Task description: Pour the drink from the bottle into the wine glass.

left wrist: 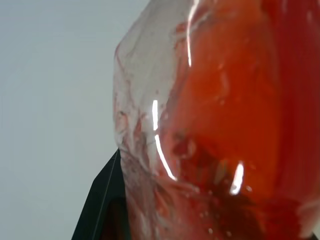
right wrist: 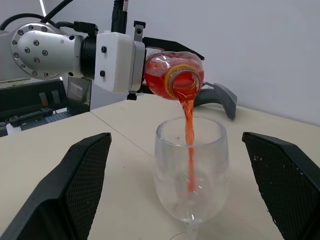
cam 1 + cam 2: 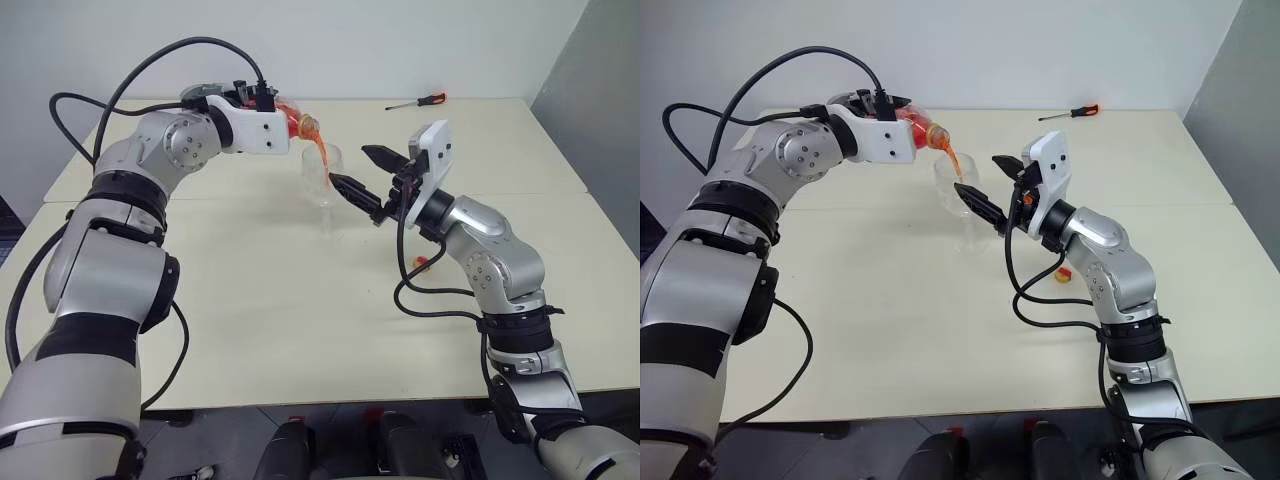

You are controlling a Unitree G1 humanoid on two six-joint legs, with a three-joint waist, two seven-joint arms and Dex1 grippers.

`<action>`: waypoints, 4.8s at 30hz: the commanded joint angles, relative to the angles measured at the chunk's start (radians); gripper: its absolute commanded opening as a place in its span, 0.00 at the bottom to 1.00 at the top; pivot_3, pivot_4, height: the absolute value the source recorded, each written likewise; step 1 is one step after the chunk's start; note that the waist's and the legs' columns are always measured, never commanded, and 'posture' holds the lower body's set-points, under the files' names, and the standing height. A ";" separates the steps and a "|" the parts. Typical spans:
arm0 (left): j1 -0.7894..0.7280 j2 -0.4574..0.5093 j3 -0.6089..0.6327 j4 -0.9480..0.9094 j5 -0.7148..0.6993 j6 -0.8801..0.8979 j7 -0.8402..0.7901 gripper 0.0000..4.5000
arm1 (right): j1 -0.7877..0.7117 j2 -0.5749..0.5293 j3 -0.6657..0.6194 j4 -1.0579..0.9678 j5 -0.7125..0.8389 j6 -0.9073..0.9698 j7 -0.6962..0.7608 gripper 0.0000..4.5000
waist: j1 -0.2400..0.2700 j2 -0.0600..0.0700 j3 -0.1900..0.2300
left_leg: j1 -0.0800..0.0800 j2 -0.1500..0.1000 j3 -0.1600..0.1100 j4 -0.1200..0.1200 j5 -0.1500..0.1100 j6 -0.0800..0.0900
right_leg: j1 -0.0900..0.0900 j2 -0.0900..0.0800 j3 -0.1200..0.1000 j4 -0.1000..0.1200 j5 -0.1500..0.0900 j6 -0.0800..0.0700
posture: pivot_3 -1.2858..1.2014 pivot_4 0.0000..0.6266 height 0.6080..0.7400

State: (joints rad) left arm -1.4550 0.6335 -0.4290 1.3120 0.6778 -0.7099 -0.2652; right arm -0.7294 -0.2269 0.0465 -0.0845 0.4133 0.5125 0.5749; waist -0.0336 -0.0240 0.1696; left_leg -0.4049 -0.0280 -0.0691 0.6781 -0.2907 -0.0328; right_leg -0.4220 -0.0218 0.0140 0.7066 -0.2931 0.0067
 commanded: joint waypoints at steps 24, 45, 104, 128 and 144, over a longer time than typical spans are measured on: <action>-0.078 0.024 -0.032 0.011 0.042 0.005 0.077 0.38 | -0.014 -0.006 -0.001 -0.027 -0.002 -0.019 0.008 1.00 | -0.001 0.000 0.000 | 0.000 0.000 0.000 0.001 0.000 0.000 | -0.001 0.000 0.000 0.003 0.000 0.000 | 0.52 0.24 1.00; -0.082 0.038 -0.043 0.014 0.065 0.010 0.096 0.38 | -0.025 -0.003 0.004 -0.022 -0.003 -0.019 0.018 1.00 | -0.002 0.000 0.000 | 0.000 0.000 0.002 0.001 0.000 0.000 | -0.002 0.000 0.000 0.005 0.000 0.000 | 0.52 0.24 1.00; 0.666 -0.209 0.670 -0.676 -0.819 0.696 -0.071 0.38 | 0.300 -0.140 0.101 -0.370 -0.040 0.054 0.039 1.00 | -0.018 -0.003 -0.004 | 0.001 0.001 -0.001 0.003 0.000 0.000 | -0.001 -0.001 0.002 0.007 0.000 0.000 | 0.52 0.24 1.00; 0.820 -0.233 0.716 -0.690 -0.945 0.782 -0.156 0.53 | 0.271 -0.087 0.123 -0.326 -0.057 0.045 -0.013 1.00 | -0.004 -0.006 -0.006 | 0.003 0.000 -0.001 0.003 0.000 0.000 | 0.002 -0.001 0.002 0.006 0.000 0.000 | 0.52 0.24 1.00; 0.906 -0.217 0.713 -0.849 -0.950 0.858 -0.138 1.00 | 0.279 -0.070 0.117 -0.331 -0.044 0.050 0.006 1.00 | -0.001 -0.006 -0.006 | 0.004 0.001 -0.001 0.003 0.000 0.000 | 0.002 -0.001 0.002 0.006 0.000 0.000 | 0.52 0.24 1.00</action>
State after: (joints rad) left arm -0.5574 0.4015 0.2803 0.5277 -0.2640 0.1377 -0.4047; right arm -0.4513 -0.3004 0.1785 -0.3773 0.3414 0.5741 0.5697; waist -0.0346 -0.0298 0.1636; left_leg -0.4012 -0.0275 -0.0700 0.6808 -0.2907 -0.0331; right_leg -0.4203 -0.0226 0.0164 0.7126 -0.2932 0.0067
